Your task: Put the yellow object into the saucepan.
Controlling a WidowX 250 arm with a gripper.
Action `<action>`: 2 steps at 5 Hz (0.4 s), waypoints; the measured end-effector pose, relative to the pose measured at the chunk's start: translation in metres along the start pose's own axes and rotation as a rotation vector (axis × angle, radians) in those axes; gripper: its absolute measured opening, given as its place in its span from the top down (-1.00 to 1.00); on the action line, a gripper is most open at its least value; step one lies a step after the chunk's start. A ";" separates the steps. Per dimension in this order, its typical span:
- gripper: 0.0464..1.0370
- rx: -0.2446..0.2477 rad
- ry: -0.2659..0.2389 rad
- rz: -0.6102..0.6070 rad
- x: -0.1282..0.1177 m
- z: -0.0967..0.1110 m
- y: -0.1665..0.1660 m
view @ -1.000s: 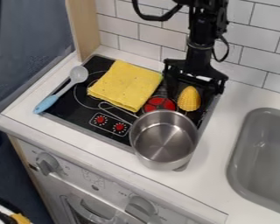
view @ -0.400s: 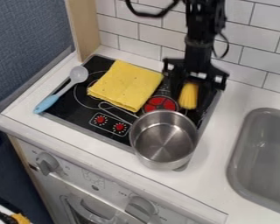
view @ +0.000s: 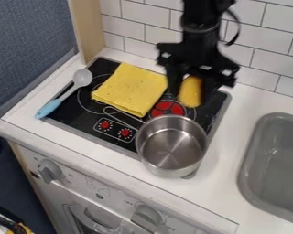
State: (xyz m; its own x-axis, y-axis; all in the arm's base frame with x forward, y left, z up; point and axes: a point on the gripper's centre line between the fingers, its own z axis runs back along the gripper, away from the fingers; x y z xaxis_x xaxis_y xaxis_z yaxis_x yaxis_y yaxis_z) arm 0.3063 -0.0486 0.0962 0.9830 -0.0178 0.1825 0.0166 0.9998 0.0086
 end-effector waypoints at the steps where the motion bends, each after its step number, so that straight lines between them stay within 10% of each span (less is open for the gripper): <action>1: -0.24 0.003 0.042 -0.003 -0.035 -0.010 0.005; 2: -0.23 0.006 0.066 0.001 -0.049 -0.023 0.006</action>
State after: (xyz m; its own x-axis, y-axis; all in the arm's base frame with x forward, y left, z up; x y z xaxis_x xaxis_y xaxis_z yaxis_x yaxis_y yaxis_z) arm 0.2625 -0.0415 0.0650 0.9930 -0.0160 0.1174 0.0145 0.9998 0.0140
